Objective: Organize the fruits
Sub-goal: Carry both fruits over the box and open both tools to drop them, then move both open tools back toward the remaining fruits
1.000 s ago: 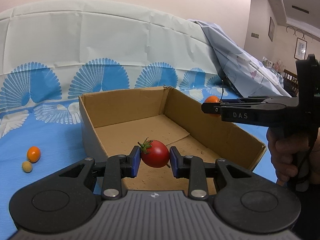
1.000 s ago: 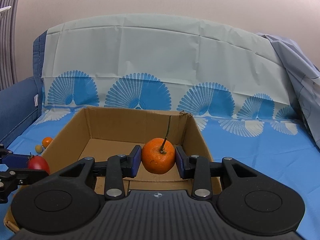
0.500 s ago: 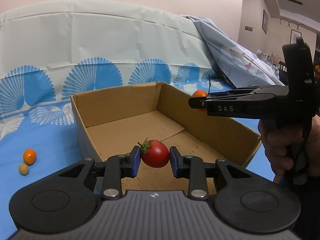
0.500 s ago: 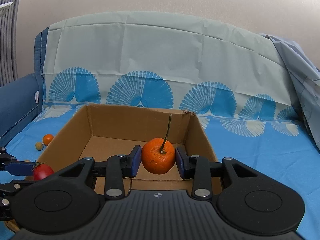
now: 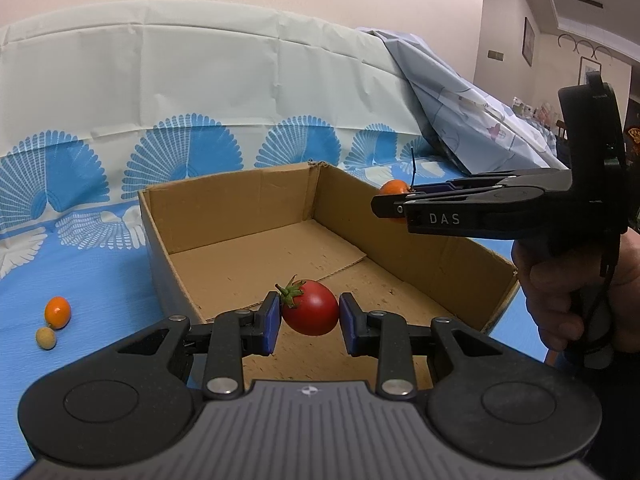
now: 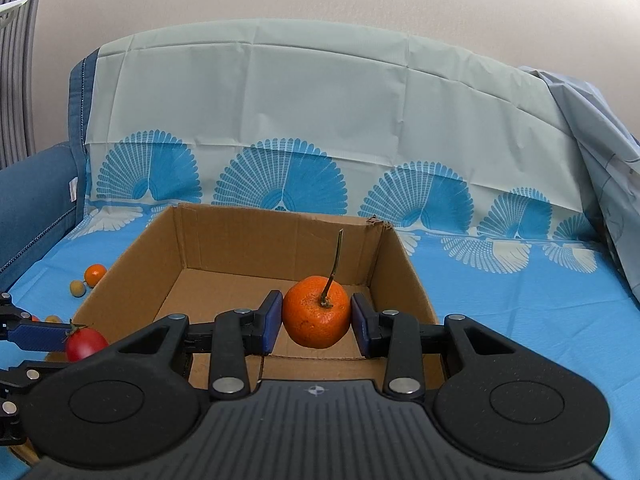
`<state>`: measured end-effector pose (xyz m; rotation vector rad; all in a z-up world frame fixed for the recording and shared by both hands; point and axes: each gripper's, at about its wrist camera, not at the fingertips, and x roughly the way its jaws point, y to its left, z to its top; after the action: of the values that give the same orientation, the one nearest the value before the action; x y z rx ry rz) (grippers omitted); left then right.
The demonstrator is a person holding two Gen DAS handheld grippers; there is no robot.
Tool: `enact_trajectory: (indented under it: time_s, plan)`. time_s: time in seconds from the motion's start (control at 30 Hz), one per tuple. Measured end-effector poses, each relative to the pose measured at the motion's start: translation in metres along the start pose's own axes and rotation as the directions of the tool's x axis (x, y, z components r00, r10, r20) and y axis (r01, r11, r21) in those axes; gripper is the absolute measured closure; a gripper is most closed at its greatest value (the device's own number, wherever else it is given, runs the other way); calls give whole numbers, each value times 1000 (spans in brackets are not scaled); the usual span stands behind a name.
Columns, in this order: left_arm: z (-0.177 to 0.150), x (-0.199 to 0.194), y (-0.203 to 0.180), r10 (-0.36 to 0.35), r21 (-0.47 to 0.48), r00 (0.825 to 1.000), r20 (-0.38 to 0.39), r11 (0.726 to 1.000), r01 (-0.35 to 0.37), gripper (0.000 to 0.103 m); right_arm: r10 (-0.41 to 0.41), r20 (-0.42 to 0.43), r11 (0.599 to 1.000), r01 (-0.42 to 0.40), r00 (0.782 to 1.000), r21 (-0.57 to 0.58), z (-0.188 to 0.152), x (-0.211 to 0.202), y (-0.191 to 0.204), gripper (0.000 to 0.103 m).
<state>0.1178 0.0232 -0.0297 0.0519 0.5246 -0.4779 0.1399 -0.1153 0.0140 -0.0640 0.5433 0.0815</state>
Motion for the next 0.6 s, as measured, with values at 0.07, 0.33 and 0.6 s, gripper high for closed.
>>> enact_trajectory:
  time_s: [0.07,0.33,0.6]
  plan:
    - [-1,0,-1,0,0,1000,-1,1000,0,68,-1,-1,1000,1,1000,-1,0,0,1,65]
    - [-1,1,0,8,-6,1000,-10,1000,-8,52,-14,12,1000,14,1000,9,0,1,2,43]
    - [-3,-4,-2,59,3,997,43,998,-59,52,-30,8,1000,30,1000,-1,-1,2,5,41]
